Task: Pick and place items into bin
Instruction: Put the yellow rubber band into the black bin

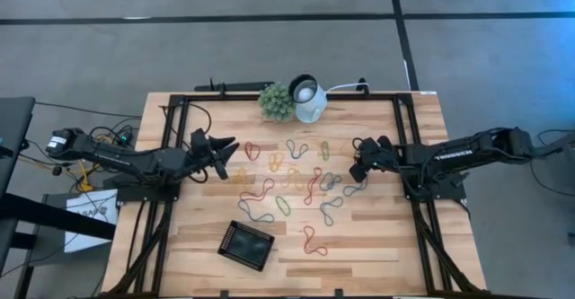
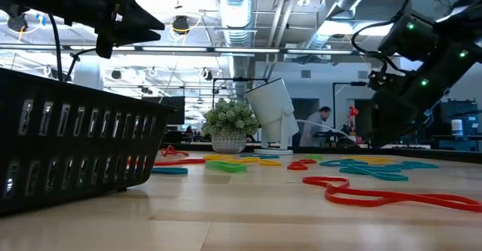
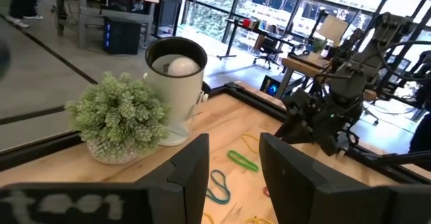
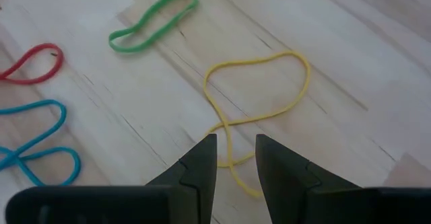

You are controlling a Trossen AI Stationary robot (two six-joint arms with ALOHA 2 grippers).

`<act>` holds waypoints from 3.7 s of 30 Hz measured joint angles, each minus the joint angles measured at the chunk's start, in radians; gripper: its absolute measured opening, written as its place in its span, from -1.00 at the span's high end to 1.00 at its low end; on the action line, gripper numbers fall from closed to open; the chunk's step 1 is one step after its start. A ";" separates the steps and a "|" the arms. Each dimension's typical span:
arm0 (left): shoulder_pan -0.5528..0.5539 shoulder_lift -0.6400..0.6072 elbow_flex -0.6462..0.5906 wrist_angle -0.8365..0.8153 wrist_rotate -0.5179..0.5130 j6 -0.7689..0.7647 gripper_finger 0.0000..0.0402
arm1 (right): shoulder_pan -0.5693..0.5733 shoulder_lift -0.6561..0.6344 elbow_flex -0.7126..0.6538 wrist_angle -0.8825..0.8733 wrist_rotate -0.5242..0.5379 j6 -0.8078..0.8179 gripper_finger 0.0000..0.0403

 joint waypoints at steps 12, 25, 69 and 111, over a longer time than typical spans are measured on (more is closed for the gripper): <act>0.042 0.000 0.000 0.015 0.000 0.001 0.39 | -0.006 0.000 -0.030 0.060 -0.027 -0.001 0.52; 0.064 0.000 0.000 0.015 0.032 0.001 0.39 | -0.017 0.000 -0.029 0.059 -0.001 -0.019 0.52; 0.065 0.000 -0.001 0.028 -0.001 -0.008 0.39 | -0.211 0.075 0.104 0.628 -0.104 -0.269 0.52; 0.135 0.170 -0.001 -0.005 0.091 -0.135 0.39 | -0.145 0.406 0.263 0.077 -0.229 -0.310 0.52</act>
